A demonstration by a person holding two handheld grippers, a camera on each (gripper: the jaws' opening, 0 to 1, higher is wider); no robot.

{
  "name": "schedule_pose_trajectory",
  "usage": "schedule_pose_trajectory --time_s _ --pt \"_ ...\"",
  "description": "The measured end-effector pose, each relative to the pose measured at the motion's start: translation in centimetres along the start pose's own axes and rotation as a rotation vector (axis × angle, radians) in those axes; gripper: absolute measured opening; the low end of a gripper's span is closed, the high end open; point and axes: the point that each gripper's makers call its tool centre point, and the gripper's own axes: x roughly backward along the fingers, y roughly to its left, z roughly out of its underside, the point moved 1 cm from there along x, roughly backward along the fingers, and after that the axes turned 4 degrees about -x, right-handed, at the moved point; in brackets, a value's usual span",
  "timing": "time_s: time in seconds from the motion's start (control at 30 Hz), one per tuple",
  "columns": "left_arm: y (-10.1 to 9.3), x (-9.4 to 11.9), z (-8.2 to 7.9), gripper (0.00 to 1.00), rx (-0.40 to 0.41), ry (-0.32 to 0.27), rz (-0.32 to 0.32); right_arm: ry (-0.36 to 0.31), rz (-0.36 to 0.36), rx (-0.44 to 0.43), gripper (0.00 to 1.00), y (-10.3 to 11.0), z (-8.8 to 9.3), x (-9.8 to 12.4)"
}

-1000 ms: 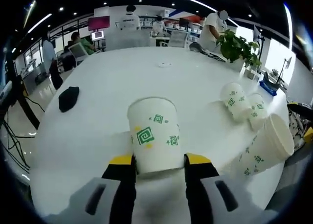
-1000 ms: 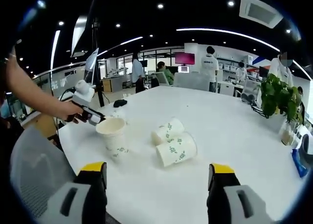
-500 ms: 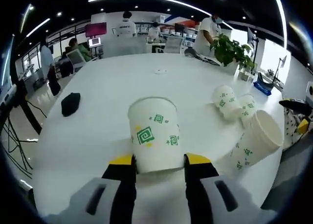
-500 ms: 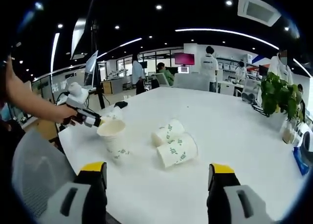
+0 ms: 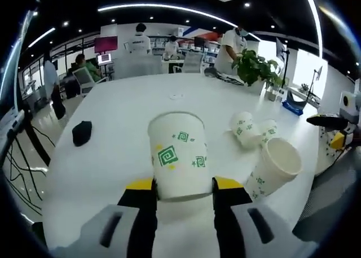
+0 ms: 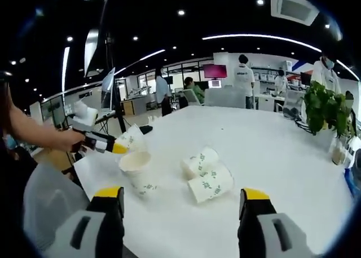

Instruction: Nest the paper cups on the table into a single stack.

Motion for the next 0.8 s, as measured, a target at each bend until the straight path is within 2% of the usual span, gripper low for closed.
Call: schedule_pose_trajectory --time_s 0.23,0.3,0.37,0.63,0.8 --pt "-0.3 1.4 -1.7 0.37 0.001 -0.043 0.014 -0.026 -0.046 -0.002 0.82 1.4 -2.1 -0.4" --pt "-0.9 2.3 -2.6 0.37 -0.012 -0.06 0.025 -0.032 -0.066 0.0 0.81 2.0 -2.7 -0.5" --pt "-0.8 2.5 -2.8 0.37 -0.022 -0.071 0.032 -0.035 -0.082 0.001 0.81 2.5 -3.2 -0.6" --pt "-2.8 4.0 -4.4 0.37 -0.039 -0.102 0.071 -0.046 -0.139 0.01 0.78 4.0 -4.6 -0.9" --pt "-4.0 4.8 -4.5 0.37 -0.065 -0.116 0.111 -0.052 -0.176 0.004 0.75 4.8 -5.7 -0.9"
